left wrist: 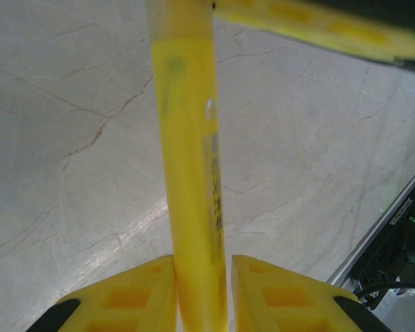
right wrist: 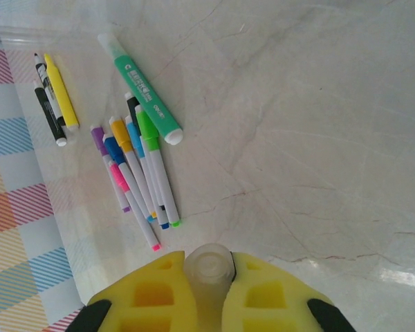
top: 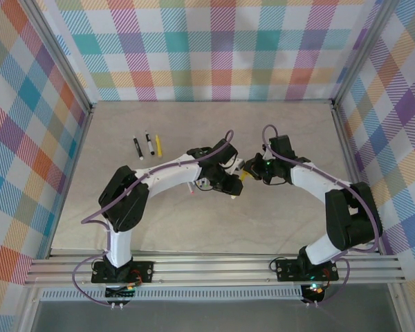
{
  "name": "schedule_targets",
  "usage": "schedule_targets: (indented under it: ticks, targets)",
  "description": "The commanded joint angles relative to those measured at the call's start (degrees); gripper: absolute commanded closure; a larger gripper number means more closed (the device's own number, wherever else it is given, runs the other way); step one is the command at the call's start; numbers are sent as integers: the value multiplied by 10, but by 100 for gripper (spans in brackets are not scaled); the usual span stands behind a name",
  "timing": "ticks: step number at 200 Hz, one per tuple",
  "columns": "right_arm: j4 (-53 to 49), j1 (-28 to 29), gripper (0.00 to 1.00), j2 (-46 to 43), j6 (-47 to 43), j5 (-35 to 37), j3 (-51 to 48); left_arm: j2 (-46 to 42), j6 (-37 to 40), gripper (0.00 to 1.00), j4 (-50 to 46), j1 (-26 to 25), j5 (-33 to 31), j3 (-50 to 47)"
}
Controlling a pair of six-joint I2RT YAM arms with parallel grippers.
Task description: Open the pen caps
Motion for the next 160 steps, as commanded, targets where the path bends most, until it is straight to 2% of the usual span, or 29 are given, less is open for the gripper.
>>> schedule_targets:
  ticks: [1,30,40,70,109,137,160]
  targets:
    - [6,10,100,-19,6,-8,14,10,-3,75,1,-6,3,20]
    - [15,13,100,-17,15,-10,9,12,-5,85,0,-7,2,19]
    - [17,13,100,-16,16,-10,8,9,-5,100,2,-7,4,13]
    - [-34,-8,100,2,-5,42,52,-20,3,100,-7,-10,19,-24]
    - [-92,-68,100,75,-32,70,192,-136,-6,100,-1,-20,36,-169]
    - [-144,-69,100,135,-62,84,281,-203,-16,100,-42,-15,-58,-207]
    - [-217,-69,100,173,-111,159,319,-229,-21,100,-84,34,-104,-186]
